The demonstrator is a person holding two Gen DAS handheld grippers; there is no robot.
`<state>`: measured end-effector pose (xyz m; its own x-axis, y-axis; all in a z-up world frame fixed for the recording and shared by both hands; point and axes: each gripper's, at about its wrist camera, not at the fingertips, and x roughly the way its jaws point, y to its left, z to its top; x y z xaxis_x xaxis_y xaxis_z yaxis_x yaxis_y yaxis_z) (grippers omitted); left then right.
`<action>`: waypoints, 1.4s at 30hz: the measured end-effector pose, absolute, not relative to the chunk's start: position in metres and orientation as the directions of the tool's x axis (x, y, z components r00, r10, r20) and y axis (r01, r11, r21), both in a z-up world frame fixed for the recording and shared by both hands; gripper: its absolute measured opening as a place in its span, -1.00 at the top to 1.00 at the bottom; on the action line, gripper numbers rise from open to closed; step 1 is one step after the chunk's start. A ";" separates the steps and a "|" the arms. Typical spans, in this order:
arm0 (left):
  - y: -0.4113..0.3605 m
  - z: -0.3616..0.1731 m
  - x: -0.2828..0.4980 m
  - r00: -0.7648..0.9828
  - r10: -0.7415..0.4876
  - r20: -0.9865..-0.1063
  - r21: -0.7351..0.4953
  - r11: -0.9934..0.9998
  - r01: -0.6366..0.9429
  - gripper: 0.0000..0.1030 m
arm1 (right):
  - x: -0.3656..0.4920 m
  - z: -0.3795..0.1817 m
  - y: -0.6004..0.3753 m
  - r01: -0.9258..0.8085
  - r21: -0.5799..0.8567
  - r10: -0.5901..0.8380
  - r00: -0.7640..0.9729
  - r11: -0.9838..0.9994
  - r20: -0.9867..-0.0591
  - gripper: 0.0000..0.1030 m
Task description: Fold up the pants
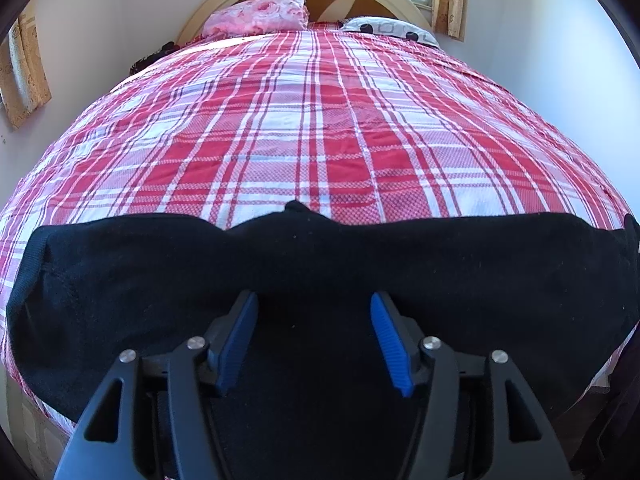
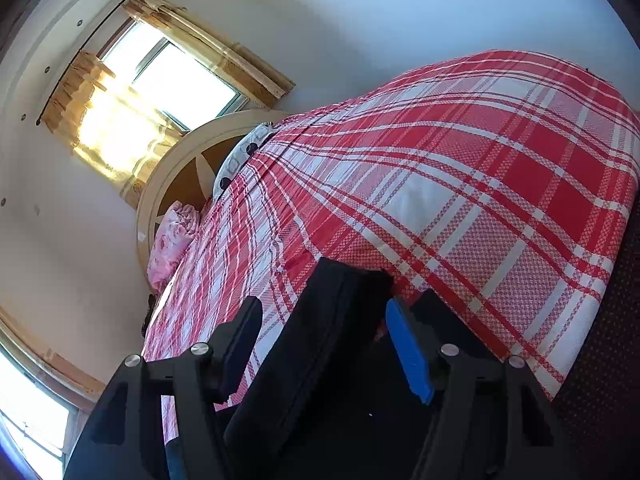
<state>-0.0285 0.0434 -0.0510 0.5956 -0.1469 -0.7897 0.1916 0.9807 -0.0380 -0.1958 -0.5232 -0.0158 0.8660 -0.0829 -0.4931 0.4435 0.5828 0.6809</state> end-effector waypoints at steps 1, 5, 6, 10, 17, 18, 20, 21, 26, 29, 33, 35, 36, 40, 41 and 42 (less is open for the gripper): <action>0.043 -0.051 -0.028 0.596 -0.147 -0.790 -0.037 0.981 0.192 -0.20 | -0.193 -0.018 -0.524 0.446 0.679 -0.079 0.863 0.583 -0.499 -0.27; 0.043 -0.051 -0.028 0.598 -0.144 -0.788 -0.033 0.981 0.193 -0.20 | -0.170 -0.028 -0.526 0.455 0.646 -0.056 0.841 0.613 -0.538 0.25; 0.043 -0.050 -0.028 0.598 -0.145 -0.789 -0.034 0.981 0.193 -0.20 | -0.165 -0.029 -0.525 0.464 0.627 -0.061 0.831 0.626 -0.553 0.45; 0.043 -0.051 -0.028 0.598 -0.143 -0.789 -0.030 0.980 0.195 -0.20 | -0.164 -0.018 -0.521 0.469 0.602 -0.063 0.819 0.646 -0.571 0.84; 0.042 -0.052 -0.029 0.598 -0.143 -0.789 -0.032 0.981 0.193 -0.23 | -0.224 0.044 -0.527 0.211 0.804 0.073 0.951 0.556 -0.300 0.84; 0.042 -0.052 -0.029 0.597 -0.144 -0.789 -0.033 0.981 0.192 -0.23 | -0.233 0.044 -0.530 0.135 0.850 0.121 0.967 0.508 -0.226 0.84; 0.042 -0.052 -0.028 0.596 -0.143 -0.791 -0.030 0.980 0.195 -0.23 | -0.238 0.037 -0.530 0.273 0.795 0.082 0.924 0.542 -0.373 0.84; 0.042 -0.052 -0.029 0.595 -0.142 -0.791 -0.029 0.980 0.195 -0.23 | -0.237 0.033 -0.527 0.424 0.670 0.001 0.845 0.609 -0.535 0.84; 0.040 -0.052 -0.028 0.595 -0.135 -0.792 -0.020 0.981 0.194 -0.25 | -0.260 0.009 -0.531 0.507 0.673 0.006 0.797 0.539 -0.604 0.84; 0.040 -0.051 -0.028 0.594 -0.137 -0.792 -0.023 0.980 0.195 -0.25 | -0.247 0.011 -0.519 0.555 0.579 -0.016 0.730 0.597 -0.683 0.84; 0.040 -0.051 -0.028 0.592 -0.133 -0.795 -0.025 0.982 0.187 -0.25 | -0.224 0.027 -0.503 0.474 0.558 0.016 0.753 0.681 -0.658 0.84; 0.039 -0.051 -0.028 0.592 -0.129 -0.795 -0.023 0.983 0.183 -0.25 | -0.217 0.053 -0.495 0.303 0.662 0.106 0.858 0.686 -0.502 0.84; 0.039 -0.051 -0.028 0.592 -0.130 -0.796 -0.024 0.983 0.182 -0.25 | -0.218 0.065 -0.493 0.221 0.704 0.138 0.899 0.675 -0.415 0.84; 0.040 -0.051 -0.028 0.590 -0.136 -0.796 -0.033 0.983 0.182 -0.25 | -0.232 0.069 -0.506 0.193 0.712 0.101 0.932 0.675 -0.349 0.83; 0.039 -0.051 -0.028 0.590 -0.135 -0.796 -0.031 0.983 0.183 -0.25 | -0.236 0.058 -0.512 0.259 0.679 0.068 0.907 0.687 -0.415 0.82; 0.039 -0.051 -0.028 0.589 -0.133 -0.797 -0.028 0.983 0.184 -0.25 | -0.242 0.043 -0.519 0.347 0.630 0.017 0.868 0.695 -0.497 0.81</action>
<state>-0.0276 0.0390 -0.0511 0.5886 -0.1333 -0.7973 0.1840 0.9825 -0.0284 -0.2420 -0.5195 0.0435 0.8678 0.0172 -0.4966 0.3467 0.6950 0.6299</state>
